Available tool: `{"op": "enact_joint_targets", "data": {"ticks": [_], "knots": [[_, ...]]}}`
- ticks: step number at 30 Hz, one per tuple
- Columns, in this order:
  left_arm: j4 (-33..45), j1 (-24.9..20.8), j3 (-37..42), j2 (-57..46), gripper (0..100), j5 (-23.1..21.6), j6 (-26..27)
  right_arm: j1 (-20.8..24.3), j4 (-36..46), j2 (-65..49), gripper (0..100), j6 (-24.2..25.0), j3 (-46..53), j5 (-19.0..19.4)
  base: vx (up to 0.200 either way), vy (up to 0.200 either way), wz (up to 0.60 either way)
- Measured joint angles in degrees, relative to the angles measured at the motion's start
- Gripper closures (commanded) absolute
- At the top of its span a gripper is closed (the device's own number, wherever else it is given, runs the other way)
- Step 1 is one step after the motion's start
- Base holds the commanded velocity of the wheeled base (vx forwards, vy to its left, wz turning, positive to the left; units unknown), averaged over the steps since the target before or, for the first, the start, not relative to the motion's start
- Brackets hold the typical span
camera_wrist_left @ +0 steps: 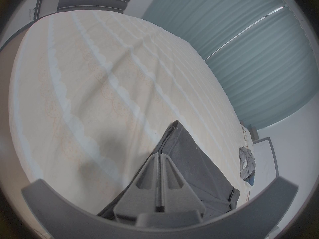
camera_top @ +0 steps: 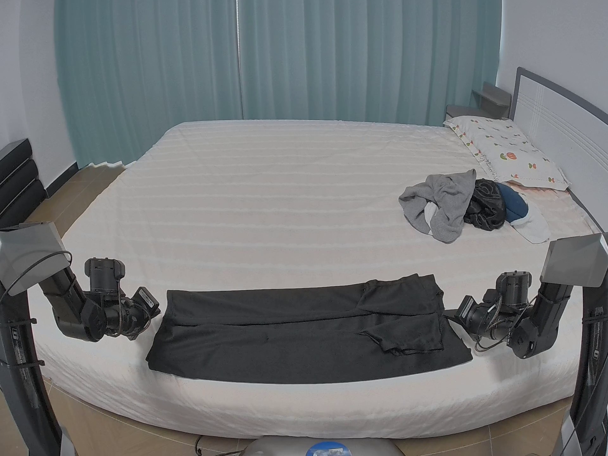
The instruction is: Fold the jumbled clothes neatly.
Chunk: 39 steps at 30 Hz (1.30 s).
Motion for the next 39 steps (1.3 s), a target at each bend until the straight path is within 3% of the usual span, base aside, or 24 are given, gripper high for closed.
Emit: {"op": "enact_joint_targets", "data": {"ticks": [13, 20, 30, 31, 39], "knots": [[0.1, -0.9, -6.5, 1.7, 100, 0.1, 0.0, -1.3, -2.7, -1.7, 0, 5.4, 1.2, 0.6, 0.000, 0.000, 0.00], [0.4, -2.6, -12.2, 5.4, 100, 0.4, 1.7, -2.5, -4.7, -2.3, 0, 6.4, 2.5, 0.9, 0.000, 0.000, 0.00], [0.2, -2.6, -13.2, 7.4, 100, 0.9, 3.2, -2.6, -4.8, -2.5, 0, 6.5, 3.0, 1.0, 0.000, 0.000, 0.00], [0.2, -2.4, -13.1, 7.3, 0, 0.9, 2.9, -2.6, -4.7, -2.5, 0, 6.5, 3.0, 1.0, 0.000, 0.000, 0.00], [0.1, -1.6, -13.0, 6.5, 0, 0.8, 1.2, -2.3, -5.0, -2.5, 0, 6.5, 3.8, 1.3, 0.000, 0.000, 0.00]]}}
